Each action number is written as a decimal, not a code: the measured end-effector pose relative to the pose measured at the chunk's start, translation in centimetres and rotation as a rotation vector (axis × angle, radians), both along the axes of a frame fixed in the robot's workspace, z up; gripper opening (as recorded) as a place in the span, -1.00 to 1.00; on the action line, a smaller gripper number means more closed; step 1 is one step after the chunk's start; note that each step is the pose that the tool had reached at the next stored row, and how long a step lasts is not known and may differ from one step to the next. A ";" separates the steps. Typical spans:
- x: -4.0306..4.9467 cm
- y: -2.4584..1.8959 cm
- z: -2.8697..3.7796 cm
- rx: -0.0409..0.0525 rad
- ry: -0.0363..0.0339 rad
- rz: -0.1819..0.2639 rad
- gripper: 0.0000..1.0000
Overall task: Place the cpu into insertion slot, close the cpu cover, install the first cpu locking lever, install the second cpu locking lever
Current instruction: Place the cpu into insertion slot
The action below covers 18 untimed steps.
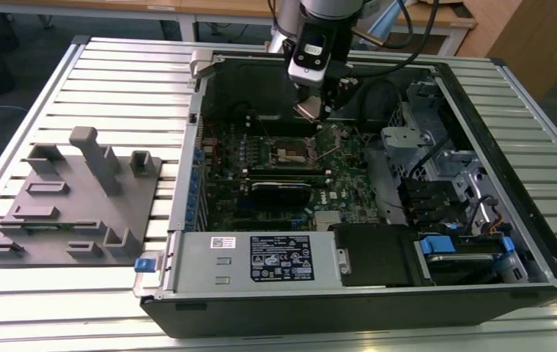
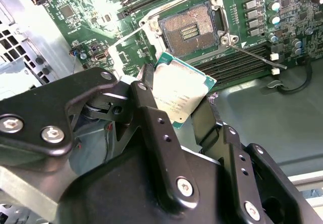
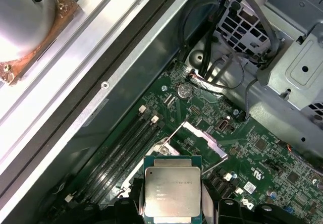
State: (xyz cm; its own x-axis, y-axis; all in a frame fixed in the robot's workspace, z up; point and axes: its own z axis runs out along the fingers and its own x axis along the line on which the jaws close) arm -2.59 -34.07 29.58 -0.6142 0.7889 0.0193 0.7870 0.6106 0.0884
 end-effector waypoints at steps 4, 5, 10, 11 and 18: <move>0.00 0.00 0.00 0.0001 0.0000 0.000 0.08; 0.00 0.00 0.00 0.0001 0.0000 0.000 0.08; 0.00 0.00 0.00 0.0001 -0.0001 -0.006 0.08; 0.00 0.00 0.00 0.0001 -0.0001 -0.010 0.08; 0.00 0.00 -0.01 0.0001 0.0001 -0.063 0.08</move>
